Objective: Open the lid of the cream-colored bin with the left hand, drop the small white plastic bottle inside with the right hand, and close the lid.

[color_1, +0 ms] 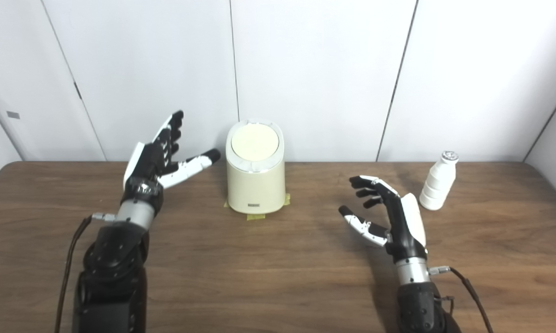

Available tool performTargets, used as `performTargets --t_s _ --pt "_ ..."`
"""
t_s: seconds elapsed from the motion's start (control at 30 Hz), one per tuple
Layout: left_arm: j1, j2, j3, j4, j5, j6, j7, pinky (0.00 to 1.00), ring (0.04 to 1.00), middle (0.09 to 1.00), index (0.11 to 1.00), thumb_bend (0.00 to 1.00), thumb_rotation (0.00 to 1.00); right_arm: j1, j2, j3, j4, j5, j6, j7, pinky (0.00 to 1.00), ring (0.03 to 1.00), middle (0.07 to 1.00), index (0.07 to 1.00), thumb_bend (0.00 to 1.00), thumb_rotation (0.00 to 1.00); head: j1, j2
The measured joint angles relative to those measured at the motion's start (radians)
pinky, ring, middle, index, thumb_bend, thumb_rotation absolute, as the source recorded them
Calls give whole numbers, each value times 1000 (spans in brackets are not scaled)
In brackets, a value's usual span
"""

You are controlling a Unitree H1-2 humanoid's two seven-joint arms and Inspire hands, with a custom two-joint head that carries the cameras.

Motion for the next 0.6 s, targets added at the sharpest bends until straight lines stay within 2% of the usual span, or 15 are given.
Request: performTargets --t_s 0.13,0.2,0.33,0.47,0.6 --pt "-28 5 -20 39 48 0 48 1000 1000 1000 1000 879 356 -2 0 2 0 -9 2 -2 528 647 684 671 295 317 0 -3" --pt "-42 7 -28 69 53 0 83 1000 1000 1000 1000 883 314 -3 0 2 1 -11 2 -4 474 594 647 671 299 331 0 -5" --pt "-87 11 -55 149 90 0 153 1000 1000 1000 1000 905 289 -6 1 2 6 -13 2 -6 505 629 674 668 299 327 0 -8" --pt "-141 15 -89 191 133 0 195 1000 1000 1000 1000 886 248 -7 2 2 4 -22 8 -6 524 646 687 671 295 330 0 -8" --pt "-189 31 -126 252 151 -1 229 1000 1000 1000 1000 887 271 -7 3 2 4 -23 10 -6 531 649 691 664 297 351 -5 -9"
